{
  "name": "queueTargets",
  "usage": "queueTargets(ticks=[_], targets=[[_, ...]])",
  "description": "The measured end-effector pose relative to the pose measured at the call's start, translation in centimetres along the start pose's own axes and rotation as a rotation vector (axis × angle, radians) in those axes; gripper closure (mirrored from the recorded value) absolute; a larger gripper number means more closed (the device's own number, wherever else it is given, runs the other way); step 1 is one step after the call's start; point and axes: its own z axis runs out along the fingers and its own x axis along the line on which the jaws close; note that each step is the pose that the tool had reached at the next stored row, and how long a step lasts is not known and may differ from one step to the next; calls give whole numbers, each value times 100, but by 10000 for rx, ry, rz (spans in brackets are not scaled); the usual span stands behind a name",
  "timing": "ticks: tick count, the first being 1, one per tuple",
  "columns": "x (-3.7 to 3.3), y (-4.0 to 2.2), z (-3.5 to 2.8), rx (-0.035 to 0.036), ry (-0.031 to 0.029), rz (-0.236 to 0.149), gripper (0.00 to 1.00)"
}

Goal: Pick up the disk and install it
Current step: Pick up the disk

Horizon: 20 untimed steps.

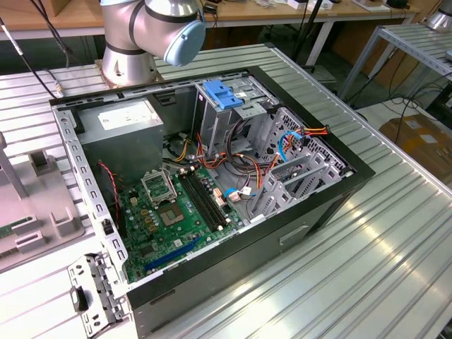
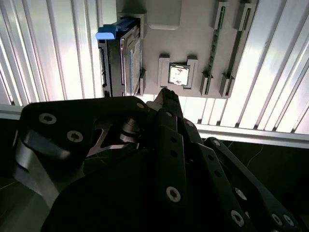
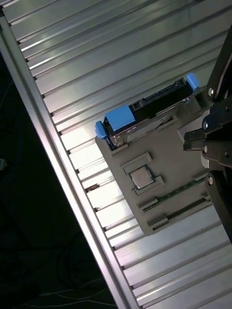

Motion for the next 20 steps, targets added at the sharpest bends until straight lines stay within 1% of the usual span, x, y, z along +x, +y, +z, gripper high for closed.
queueTargets(ticks=[5, 7, 13, 14, 20], targets=[[0, 0, 0, -10, 10, -357, 89], [0, 0, 0, -16, 16, -602, 89], [0, 0, 0, -29, 31, -1124, 89], [0, 0, 0, -34, 36, -1335, 89], [0, 0, 0, -47, 50, -1844, 89]])
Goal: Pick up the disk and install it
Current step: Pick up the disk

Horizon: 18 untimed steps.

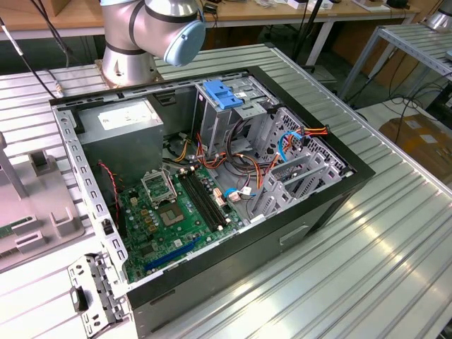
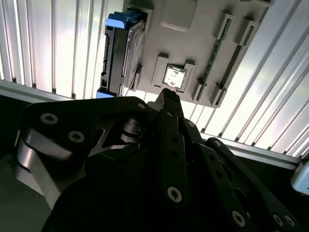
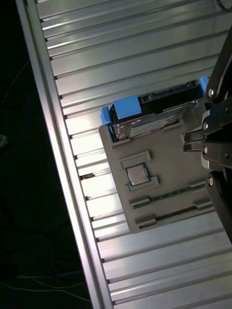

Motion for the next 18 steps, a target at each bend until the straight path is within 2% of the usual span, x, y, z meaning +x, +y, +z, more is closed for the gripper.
queueTargets(ticks=[18], targets=[[0, 0, 0, -29, 32, -1131, 89]])
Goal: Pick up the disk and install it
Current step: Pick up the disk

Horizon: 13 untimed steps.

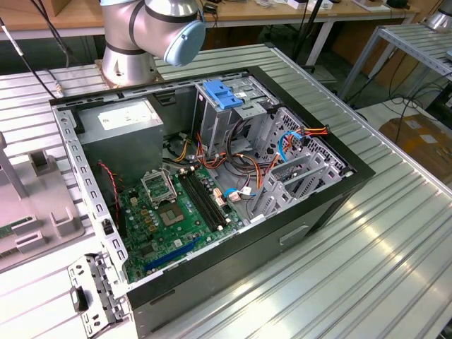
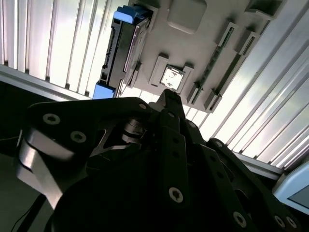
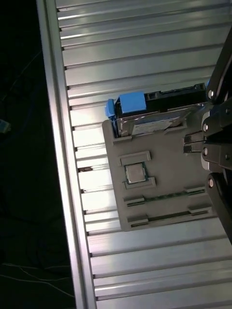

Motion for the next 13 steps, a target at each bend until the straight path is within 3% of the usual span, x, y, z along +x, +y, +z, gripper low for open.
queueTargets(ticks=[13], targets=[[0, 0, 0, -22, 25, -901, 89]])
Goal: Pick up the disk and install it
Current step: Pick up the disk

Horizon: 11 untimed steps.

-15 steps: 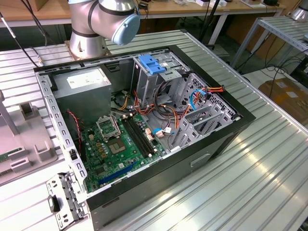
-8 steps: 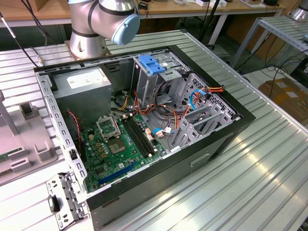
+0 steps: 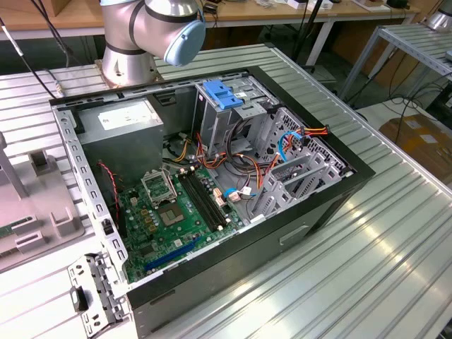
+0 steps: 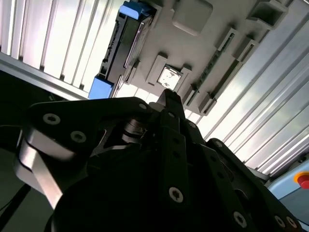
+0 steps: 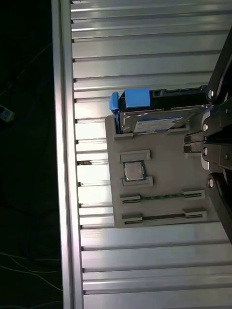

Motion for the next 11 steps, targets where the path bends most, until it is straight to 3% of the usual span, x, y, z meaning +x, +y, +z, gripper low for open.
queueTargets(ticks=[11], targets=[[0, 0, 0, -20, 23, -778, 89]])
